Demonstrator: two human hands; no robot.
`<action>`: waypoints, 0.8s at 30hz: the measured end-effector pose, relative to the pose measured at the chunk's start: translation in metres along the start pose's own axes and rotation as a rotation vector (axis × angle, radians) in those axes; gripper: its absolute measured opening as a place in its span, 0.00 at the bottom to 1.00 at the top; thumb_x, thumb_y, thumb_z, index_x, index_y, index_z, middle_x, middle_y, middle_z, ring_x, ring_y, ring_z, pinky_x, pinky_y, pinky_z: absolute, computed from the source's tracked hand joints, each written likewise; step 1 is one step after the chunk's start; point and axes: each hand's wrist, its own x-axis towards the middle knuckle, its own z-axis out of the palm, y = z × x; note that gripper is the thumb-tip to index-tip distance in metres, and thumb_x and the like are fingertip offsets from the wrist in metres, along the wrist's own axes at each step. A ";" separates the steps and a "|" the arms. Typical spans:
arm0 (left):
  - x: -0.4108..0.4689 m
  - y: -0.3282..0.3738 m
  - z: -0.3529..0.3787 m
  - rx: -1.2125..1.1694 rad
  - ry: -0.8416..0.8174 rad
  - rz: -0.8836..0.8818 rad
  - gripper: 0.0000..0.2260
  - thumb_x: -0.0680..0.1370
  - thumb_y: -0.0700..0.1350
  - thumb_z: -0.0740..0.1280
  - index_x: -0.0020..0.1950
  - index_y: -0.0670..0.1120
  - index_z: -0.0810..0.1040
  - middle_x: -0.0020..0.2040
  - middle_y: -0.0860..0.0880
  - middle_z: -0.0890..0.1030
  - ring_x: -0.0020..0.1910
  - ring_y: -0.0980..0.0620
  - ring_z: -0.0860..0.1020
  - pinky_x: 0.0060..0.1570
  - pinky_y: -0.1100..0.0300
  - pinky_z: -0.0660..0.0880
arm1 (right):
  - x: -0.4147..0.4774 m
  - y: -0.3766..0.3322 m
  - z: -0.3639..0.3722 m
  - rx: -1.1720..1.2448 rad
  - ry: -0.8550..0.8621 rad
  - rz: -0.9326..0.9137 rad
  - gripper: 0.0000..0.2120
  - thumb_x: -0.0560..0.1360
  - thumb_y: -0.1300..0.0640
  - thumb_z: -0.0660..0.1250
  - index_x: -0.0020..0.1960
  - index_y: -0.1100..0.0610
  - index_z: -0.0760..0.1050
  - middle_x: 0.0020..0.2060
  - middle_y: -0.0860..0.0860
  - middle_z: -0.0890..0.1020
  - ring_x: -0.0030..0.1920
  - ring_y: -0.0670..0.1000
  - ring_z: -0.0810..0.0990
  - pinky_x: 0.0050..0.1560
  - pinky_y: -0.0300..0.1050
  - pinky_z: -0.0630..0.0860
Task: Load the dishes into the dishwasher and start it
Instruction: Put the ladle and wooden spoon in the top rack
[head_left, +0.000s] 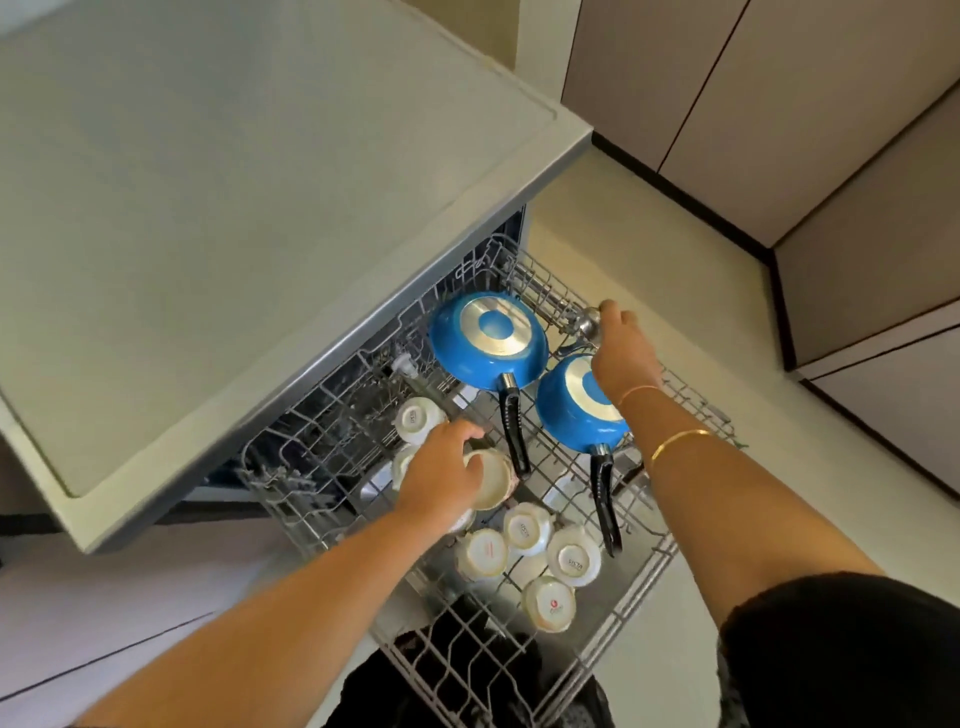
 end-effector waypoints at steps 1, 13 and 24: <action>0.003 -0.004 -0.001 -0.003 -0.002 -0.007 0.14 0.79 0.41 0.62 0.65 0.48 0.72 0.64 0.49 0.73 0.61 0.52 0.73 0.56 0.63 0.68 | 0.006 -0.001 0.005 -0.038 -0.024 -0.010 0.25 0.72 0.74 0.57 0.66 0.58 0.62 0.59 0.60 0.71 0.48 0.61 0.77 0.43 0.49 0.74; 0.011 -0.029 0.004 -0.015 -0.060 -0.033 0.13 0.79 0.42 0.62 0.63 0.48 0.72 0.62 0.50 0.73 0.61 0.53 0.73 0.58 0.63 0.69 | 0.058 -0.006 0.049 -0.296 -0.220 0.058 0.23 0.76 0.66 0.61 0.70 0.58 0.62 0.54 0.60 0.78 0.53 0.62 0.78 0.48 0.56 0.76; 0.018 -0.026 0.010 -0.029 -0.072 -0.042 0.12 0.79 0.41 0.62 0.62 0.49 0.73 0.62 0.50 0.73 0.59 0.52 0.74 0.59 0.58 0.71 | 0.038 0.004 0.055 -0.031 -0.301 0.204 0.19 0.77 0.64 0.56 0.68 0.59 0.67 0.57 0.59 0.77 0.55 0.60 0.77 0.53 0.53 0.76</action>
